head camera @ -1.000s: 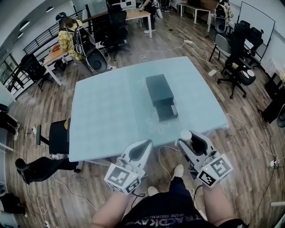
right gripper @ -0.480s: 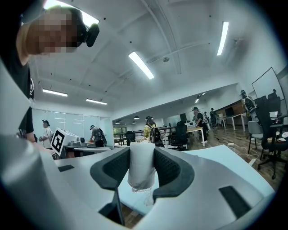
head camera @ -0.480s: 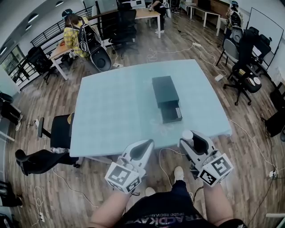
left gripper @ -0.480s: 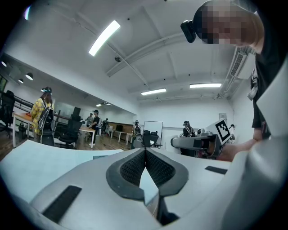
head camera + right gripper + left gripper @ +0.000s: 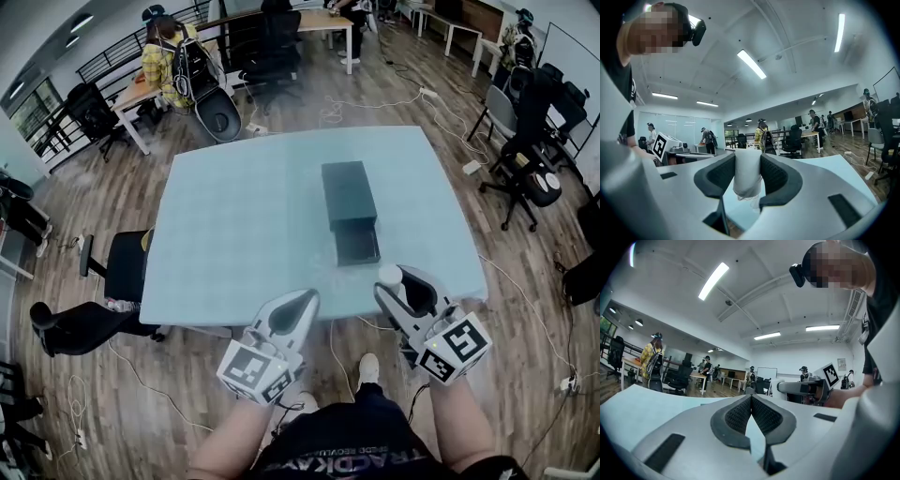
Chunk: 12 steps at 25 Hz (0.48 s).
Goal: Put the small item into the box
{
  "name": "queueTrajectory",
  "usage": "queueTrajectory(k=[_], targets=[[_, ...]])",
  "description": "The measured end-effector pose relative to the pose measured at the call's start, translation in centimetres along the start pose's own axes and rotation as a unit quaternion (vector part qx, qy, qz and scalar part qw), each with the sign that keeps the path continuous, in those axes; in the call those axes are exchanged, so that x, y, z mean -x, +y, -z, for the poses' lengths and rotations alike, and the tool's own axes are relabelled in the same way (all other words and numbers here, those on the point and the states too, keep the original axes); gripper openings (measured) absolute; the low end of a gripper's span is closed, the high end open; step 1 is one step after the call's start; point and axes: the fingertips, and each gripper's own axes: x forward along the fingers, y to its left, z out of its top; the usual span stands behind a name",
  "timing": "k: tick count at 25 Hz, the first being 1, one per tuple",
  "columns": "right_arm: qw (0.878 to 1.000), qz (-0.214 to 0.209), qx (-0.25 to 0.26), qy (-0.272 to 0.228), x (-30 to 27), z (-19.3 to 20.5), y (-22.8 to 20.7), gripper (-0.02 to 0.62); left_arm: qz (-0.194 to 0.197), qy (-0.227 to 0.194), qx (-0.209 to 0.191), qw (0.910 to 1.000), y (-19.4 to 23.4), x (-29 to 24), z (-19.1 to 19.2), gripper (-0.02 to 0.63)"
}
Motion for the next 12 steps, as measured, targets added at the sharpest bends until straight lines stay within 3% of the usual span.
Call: queueTrajectory(k=[12], targets=[[0.999,-0.049,0.003,0.009,-1.7,0.0,-5.3,0.186,-0.038,-0.005,0.003,0.9993,0.5,-5.0,0.7,0.034]])
